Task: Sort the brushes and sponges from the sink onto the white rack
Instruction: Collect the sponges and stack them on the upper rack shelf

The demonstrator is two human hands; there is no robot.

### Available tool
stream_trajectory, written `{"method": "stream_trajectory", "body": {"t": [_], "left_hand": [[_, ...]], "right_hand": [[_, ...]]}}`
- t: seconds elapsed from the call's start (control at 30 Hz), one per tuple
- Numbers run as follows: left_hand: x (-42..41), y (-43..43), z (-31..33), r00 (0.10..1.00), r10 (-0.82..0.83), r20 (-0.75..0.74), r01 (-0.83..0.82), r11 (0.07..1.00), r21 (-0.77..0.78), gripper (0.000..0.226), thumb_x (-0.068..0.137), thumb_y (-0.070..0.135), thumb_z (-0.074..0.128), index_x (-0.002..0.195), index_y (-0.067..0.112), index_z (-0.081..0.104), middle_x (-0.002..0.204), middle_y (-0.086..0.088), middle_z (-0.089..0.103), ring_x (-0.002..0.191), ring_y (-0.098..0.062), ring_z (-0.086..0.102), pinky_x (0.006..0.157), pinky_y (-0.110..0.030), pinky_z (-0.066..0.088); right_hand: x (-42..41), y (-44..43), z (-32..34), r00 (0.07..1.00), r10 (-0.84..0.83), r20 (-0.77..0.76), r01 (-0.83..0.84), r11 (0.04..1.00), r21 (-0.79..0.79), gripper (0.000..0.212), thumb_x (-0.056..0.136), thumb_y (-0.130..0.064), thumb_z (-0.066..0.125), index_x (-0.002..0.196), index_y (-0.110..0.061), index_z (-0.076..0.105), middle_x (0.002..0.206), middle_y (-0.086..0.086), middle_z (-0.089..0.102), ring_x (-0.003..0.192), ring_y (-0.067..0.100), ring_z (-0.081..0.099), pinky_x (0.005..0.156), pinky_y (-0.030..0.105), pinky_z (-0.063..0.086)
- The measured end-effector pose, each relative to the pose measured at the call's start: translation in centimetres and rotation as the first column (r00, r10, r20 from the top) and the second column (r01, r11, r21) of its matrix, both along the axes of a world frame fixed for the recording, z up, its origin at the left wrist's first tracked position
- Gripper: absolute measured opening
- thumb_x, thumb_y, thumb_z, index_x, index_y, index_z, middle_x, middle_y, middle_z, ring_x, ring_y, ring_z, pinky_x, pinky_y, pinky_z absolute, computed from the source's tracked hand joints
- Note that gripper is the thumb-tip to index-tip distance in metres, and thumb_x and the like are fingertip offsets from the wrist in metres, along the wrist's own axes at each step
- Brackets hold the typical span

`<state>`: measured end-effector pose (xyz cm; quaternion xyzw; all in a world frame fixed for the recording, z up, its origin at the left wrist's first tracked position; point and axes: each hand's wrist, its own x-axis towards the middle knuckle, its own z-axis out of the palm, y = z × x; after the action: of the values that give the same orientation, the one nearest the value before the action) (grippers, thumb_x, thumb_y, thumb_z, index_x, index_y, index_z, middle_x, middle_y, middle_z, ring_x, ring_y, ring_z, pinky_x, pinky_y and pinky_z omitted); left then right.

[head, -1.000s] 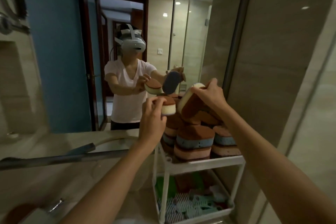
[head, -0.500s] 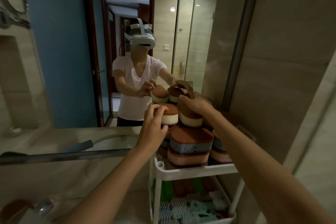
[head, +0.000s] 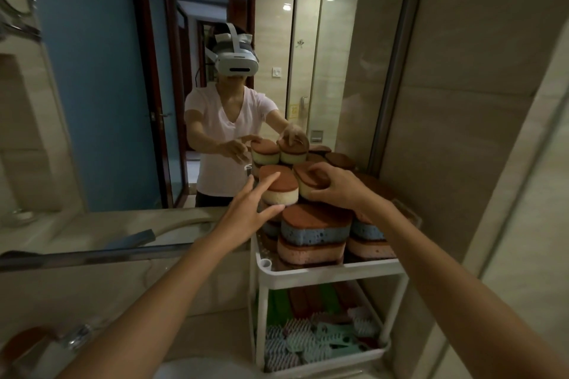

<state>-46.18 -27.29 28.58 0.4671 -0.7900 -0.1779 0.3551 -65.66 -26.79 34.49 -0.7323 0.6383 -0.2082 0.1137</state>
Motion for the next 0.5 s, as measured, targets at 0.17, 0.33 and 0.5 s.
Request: {"method": "stream_trajectory", "body": {"t": [0.17, 0.33, 0.5], "left_hand": [[-0.5, -0.4, 0.2, 0.999, -0.037, -0.019, 0.035, 0.996, -0.086, 0.054, 0.087, 0.023, 0.063, 0.136, 0.021, 0.041, 0.144, -0.005, 0.04, 0.132, -0.019, 0.041, 0.104, -0.026, 0.036], [-0.8, -0.6, 0.0, 0.999, -0.034, -0.04, 0.029, 0.991, -0.129, 0.049, 0.086, 0.022, 0.064, 0.13, 0.017, 0.042, 0.139, -0.004, 0.041, 0.127, -0.017, 0.042, 0.096, -0.019, 0.032], [-0.9, -0.6, -0.4, 0.997, 0.0, -0.072, -0.011, 0.989, -0.146, 0.049, 0.086, 0.023, 0.065, 0.129, 0.015, 0.043, 0.138, -0.005, 0.041, 0.126, -0.017, 0.042, 0.092, -0.017, 0.031]], "right_hand": [[0.2, -0.1, -0.7, 0.995, -0.047, 0.086, 0.055, 0.994, -0.092, 0.058, 0.083, -0.043, 0.062, 0.132, -0.021, 0.042, 0.132, 0.012, 0.047, 0.12, 0.027, 0.047, 0.088, 0.028, 0.037], [0.3, -0.3, -0.7, 0.985, -0.09, 0.147, 0.111, 0.983, -0.145, 0.055, 0.083, -0.043, 0.059, 0.127, -0.017, 0.04, 0.131, 0.012, 0.046, 0.116, 0.03, 0.049, 0.09, 0.034, 0.04], [0.4, -0.6, -1.5, 0.98, -0.107, 0.171, 0.136, 0.975, -0.173, 0.055, 0.084, -0.04, 0.059, 0.128, -0.016, 0.037, 0.133, 0.012, 0.044, 0.118, 0.031, 0.049, 0.085, 0.031, 0.038]]}}
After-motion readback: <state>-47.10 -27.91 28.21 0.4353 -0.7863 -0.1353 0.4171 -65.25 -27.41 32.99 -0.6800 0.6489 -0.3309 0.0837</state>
